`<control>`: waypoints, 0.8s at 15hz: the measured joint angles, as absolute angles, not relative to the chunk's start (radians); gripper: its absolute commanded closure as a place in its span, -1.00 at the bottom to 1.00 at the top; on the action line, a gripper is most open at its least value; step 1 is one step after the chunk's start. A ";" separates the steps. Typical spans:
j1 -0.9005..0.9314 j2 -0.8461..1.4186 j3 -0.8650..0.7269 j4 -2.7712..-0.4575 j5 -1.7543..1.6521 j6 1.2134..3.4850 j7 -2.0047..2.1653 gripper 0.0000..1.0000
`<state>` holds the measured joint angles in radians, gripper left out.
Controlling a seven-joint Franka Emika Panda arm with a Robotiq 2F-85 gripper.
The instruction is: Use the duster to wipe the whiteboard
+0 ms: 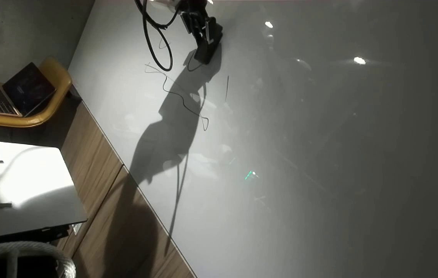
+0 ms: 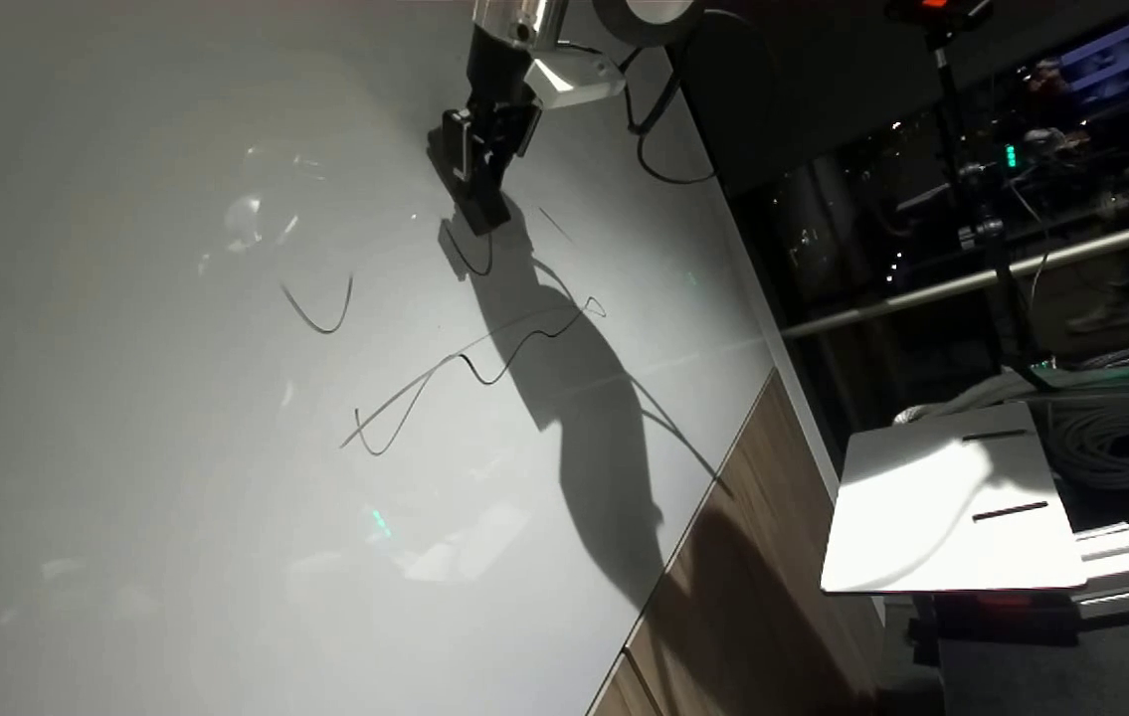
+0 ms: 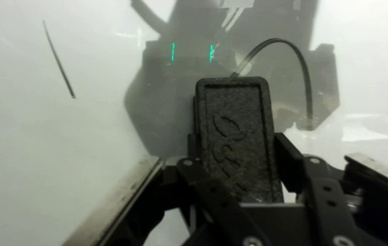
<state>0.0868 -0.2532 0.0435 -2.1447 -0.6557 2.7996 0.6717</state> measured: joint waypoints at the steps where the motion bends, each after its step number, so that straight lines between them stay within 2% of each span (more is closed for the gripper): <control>1: 0.101 -0.244 0.049 -2.143 -0.656 2.800 0.669 0.43; 12: 0.173 -0.103 0.173 -2.034 -0.677 2.707 0.670 0.43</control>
